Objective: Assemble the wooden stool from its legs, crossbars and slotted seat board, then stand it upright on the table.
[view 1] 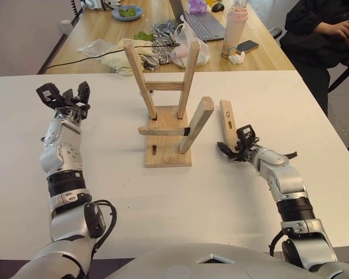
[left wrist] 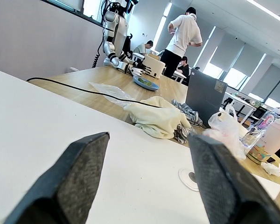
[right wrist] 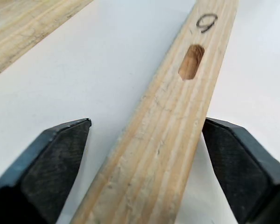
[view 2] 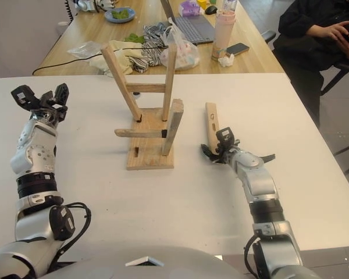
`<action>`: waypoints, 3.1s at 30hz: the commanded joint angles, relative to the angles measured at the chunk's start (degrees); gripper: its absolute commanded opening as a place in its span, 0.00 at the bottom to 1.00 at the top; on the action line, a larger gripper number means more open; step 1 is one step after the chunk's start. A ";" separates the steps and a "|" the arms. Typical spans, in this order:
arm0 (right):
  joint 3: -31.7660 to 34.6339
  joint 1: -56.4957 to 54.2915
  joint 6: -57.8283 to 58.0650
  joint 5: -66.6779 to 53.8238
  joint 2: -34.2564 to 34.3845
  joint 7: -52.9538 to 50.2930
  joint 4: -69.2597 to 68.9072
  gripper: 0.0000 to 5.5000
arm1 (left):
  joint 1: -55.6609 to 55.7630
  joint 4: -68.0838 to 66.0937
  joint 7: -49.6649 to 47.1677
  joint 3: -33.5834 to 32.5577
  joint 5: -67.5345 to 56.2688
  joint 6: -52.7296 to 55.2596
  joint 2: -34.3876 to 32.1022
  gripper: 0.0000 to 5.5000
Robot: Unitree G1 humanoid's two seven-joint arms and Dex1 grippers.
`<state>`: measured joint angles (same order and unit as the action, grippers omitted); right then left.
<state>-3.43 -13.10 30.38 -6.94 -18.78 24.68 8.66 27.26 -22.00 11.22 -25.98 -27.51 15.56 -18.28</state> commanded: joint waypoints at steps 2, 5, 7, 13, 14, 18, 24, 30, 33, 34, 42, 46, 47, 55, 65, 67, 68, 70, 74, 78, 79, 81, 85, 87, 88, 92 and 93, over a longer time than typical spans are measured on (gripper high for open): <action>2.46 1.04 -2.77 1.33 -3.86 0.77 8.63 0.61 | -0.06 4.50 -1.98 0.53 -0.02 0.31 1.08 0.55; 2.38 2.19 -5.79 2.34 -6.45 2.73 10.60 0.52 | -1.31 6.25 -6.23 -1.25 1.05 0.20 0.55 0.55; 1.61 2.01 -8.18 2.76 -7.64 4.46 11.40 0.47 | -2.44 8.05 -4.83 -0.64 0.65 0.66 0.32 0.55; 2.47 0.22 -14.01 2.24 -10.36 8.51 15.02 0.37 | -0.96 11.74 1.55 -0.28 -5.53 3.25 0.83 0.59; 2.76 0.10 -14.69 2.26 -10.49 8.29 15.39 0.37 | -0.74 11.73 2.45 -0.16 -6.01 3.59 0.37 0.60; 7.19 -4.73 -20.49 -0.36 -10.35 7.49 17.25 0.37 | 0.01 17.93 7.79 -2.15 -14.30 8.68 -2.31 0.71; 14.88 -18.28 -20.21 -12.05 -6.44 8.05 7.68 0.37 | 6.58 27.01 11.08 -5.60 -34.93 18.04 -3.94 0.86; 12.50 -33.61 -10.31 -31.11 -2.34 23.99 -2.04 0.37 | 17.84 26.29 16.52 1.31 -45.46 25.96 -5.30 0.98; 9.17 -35.84 -4.65 -36.94 -1.04 30.74 -5.24 0.37 | 19.88 23.60 18.00 4.61 -45.40 26.18 -1.85 0.98; 7.53 -35.48 -2.89 -38.04 -0.91 32.82 -6.88 0.37 | 19.28 24.21 17.89 5.17 -46.59 26.32 -0.23 0.98; 4.46 -35.05 3.05 -40.09 -2.43 38.74 -7.19 0.37 | 14.63 31.35 17.80 7.31 -54.59 29.08 3.63 0.98; 4.58 -36.01 5.50 -40.76 -2.35 39.27 -5.79 0.37 | 12.90 33.73 17.81 7.90 -55.44 28.31 3.68 0.98; 4.10 -36.00 5.66 -40.18 -2.60 39.74 -5.77 0.37 | 13.02 33.66 17.38 7.70 -55.47 27.56 3.94 0.98; 1.53 -35.70 7.79 -37.55 -4.05 42.83 -6.15 0.37 | 12.47 34.40 18.58 6.92 -59.15 26.35 4.05 0.86; 1.49 -34.58 8.89 -35.92 -4.27 44.20 -6.16 0.37 | 12.69 34.45 18.56 7.02 -57.70 24.09 3.54 0.62; 1.57 -34.65 9.02 -35.68 -4.17 44.22 -5.86 0.37 | 12.99 34.17 18.52 6.89 -56.95 23.49 3.20 0.55; 1.45 -34.56 9.05 -35.34 -4.23 44.12 -5.76 0.37 | 13.07 34.10 18.47 6.71 -56.72 23.24 2.83 0.52; 1.22 -34.18 9.04 -34.72 -4.48 44.08 -5.57 0.37 | 13.19 33.68 18.46 6.51 -56.19 22.95 2.29 0.47; 0.92 -34.24 9.65 -34.30 -4.92 44.63 -5.34 0.37 | 12.55 33.41 18.44 6.17 -54.99 21.93 2.25 0.43; 0.63 -35.24 11.29 -33.73 -5.82 44.62 -4.13 0.37 | 12.71 31.92 17.68 3.88 -54.81 18.86 3.96 0.42; 0.52 -35.44 11.75 -33.70 -6.12 44.85 -3.96 0.37 | 12.84 31.54 17.38 3.28 -54.74 18.07 4.35 0.42; 0.23 -35.86 12.36 -33.58 -6.77 45.52 -3.77 0.47 | 13.17 30.00 16.70 1.22 -54.05 16.29 4.45 0.40; -0.90 -36.19 12.07 -31.97 -10.35 48.56 -3.64 0.60 | 11.05 27.99 18.65 -2.91 -49.62 12.99 -0.35 0.37; -1.65 -35.29 12.49 -31.14 -12.97 50.73 -4.87 0.67 | 7.43 26.53 20.14 -5.64 -47.23 11.84 -3.24 0.37; -1.96 -34.65 12.59 -30.86 -13.87 51.48 -5.40 0.70 | 5.50 25.76 21.09 -6.02 -45.19 11.16 -4.16 0.37; -4.17 -29.94 11.76 -29.28 -15.28 52.87 -7.27 0.71 | -0.71 19.46 25.86 -7.07 -37.18 4.57 -3.51 0.37; -4.28 -29.37 11.82 -29.16 -15.16 52.74 -7.07 0.68 | -1.43 18.28 26.49 -7.22 -36.46 3.62 -2.84 0.37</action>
<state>-6.77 -44.23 41.83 -37.68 -32.53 77.31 2.03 27.29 -1.36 36.28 -32.61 -65.91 21.31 -22.09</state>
